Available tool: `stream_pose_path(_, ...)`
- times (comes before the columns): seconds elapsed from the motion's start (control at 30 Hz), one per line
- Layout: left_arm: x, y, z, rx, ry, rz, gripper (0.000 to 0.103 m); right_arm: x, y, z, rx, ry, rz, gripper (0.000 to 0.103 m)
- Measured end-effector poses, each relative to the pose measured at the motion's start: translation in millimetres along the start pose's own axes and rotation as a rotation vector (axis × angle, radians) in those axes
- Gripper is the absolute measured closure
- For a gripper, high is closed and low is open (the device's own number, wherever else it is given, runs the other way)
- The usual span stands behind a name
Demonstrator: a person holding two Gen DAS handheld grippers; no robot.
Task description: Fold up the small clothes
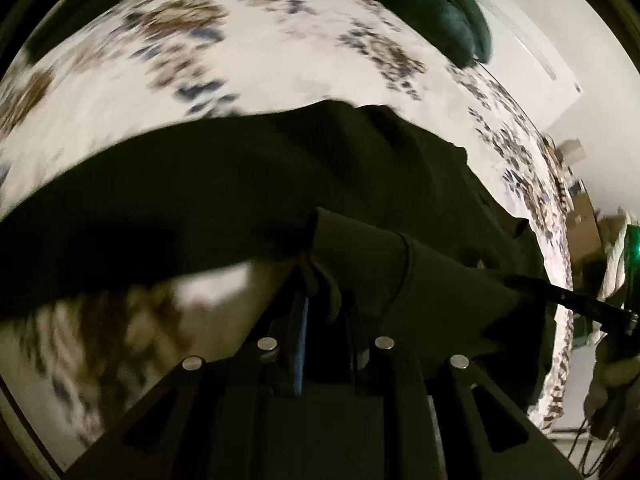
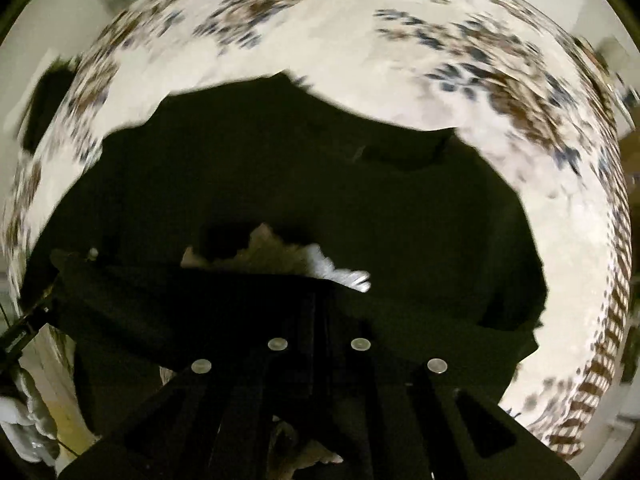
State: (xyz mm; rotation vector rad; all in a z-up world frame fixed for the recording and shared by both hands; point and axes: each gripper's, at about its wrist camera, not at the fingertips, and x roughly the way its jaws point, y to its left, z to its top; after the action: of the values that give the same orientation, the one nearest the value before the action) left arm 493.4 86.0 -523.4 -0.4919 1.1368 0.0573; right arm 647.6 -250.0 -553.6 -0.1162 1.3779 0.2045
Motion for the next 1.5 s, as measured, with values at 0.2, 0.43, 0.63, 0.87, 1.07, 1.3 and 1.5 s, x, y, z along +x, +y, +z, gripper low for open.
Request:
stream_pose_path(0.2, 52, -4, 14, 0.076, 0.137, 0.003, 0.083, 43, -16, 11, 0.096, 0.065, -0.041, 0.099)
stream_pose_path(0.43, 28, 20, 11, -0.030, 0.147, -0.060, 0.058, 16, -46, -10, 0.338, 0.009, 0.177, 0.034)
stream_pose_path(0.63, 46, 10, 7, 0.005, 0.157, 0.018, 0.054, -35, -65, -89, 0.511, -0.099, 0.094, 0.030)
stream_pose_path(0.87, 42, -1, 13, 0.057, 0.130, 0.097, 0.051, -7, -61, -178, 0.675, -0.032, 0.040, 0.030)
stream_pose_path(1.07, -39, 37, -18, -0.069, 0.010, 0.033, 0.024, 13, -10, -200, 0.680, -0.029, 0.011, 0.010)
stream_pose_path(1.3, -81, 172, -61, -0.563, -0.115, 0.073, 0.016, 40, 54, -195, 0.630, 0.018, -0.122, 0.010)
stream_pose_path(1.5, -90, 275, -100, -1.020, -0.268, 0.064, 0.016, 42, 82, -189, 0.607, 0.018, -0.144, 0.010)
